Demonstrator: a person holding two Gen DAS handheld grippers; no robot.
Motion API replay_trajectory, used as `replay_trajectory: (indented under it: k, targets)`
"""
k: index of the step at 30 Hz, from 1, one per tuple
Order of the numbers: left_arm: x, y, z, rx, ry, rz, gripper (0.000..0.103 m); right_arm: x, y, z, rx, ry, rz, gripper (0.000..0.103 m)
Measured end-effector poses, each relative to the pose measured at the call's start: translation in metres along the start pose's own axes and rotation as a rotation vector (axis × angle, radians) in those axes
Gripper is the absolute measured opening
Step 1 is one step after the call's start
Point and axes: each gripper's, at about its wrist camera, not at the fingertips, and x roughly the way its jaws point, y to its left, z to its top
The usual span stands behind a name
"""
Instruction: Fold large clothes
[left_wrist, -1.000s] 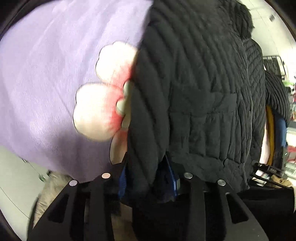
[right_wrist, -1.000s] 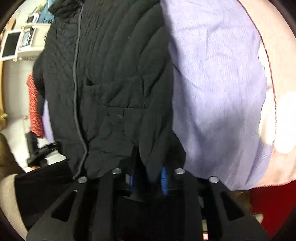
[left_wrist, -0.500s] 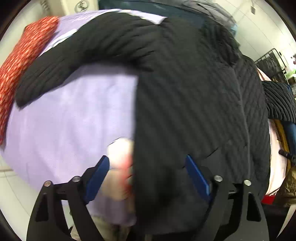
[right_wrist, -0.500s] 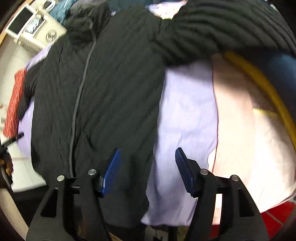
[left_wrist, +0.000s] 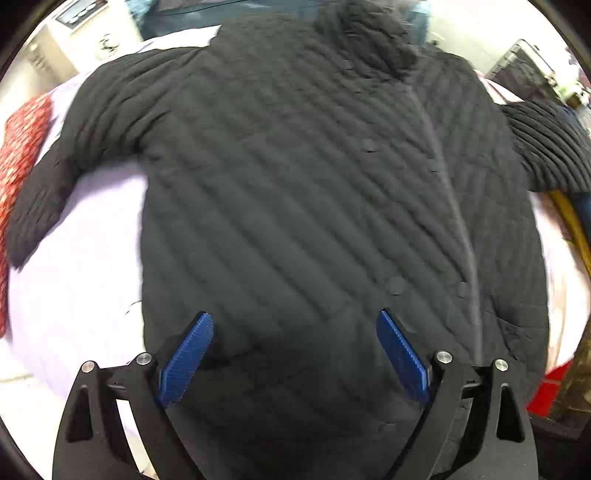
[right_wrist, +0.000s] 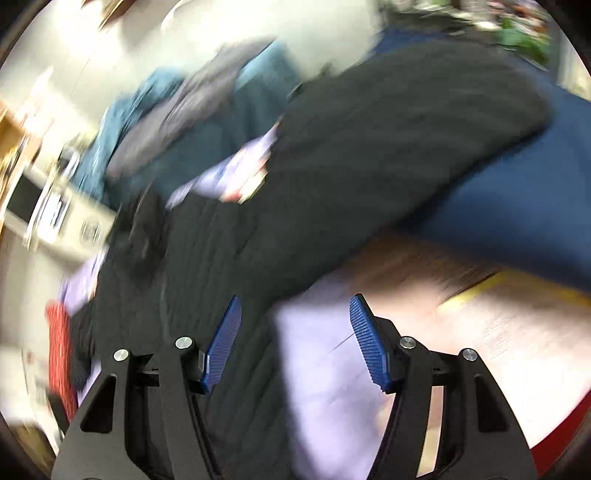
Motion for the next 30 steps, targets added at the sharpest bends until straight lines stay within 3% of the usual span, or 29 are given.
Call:
replay_trajectory:
  k: [3,8,16,20,23,30]
  targets:
    - [0.0,0.012,-0.003,-0.072,0.006,0.028,0.088,-0.018,-0.056,0.039,0.166,-0.084,-0.049,0.062]
    - [0.002,0.014,-0.01,-0.095,0.013,0.073,0.089,-0.029,-0.113,0.075,0.297,-0.163,-0.091,0.062]
    - [0.005,-0.007,-0.021,-0.094,0.031,0.086,0.09,-0.006,-0.152,0.101,0.418,-0.196,0.041,0.059]
    - [0.001,-0.011,-0.033,-0.105,0.036,0.094,0.091,0.012,-0.151,0.108,0.485,-0.223,0.076,0.054]
    - [0.001,-0.007,-0.04,-0.135,0.049,0.091,0.091,0.016,-0.159,0.115,0.513,-0.235,0.083,0.048]
    - [0.011,0.008,-0.05,-0.203,0.065,0.075,0.091,0.013,-0.162,0.115,0.537,-0.245,0.09,0.018]
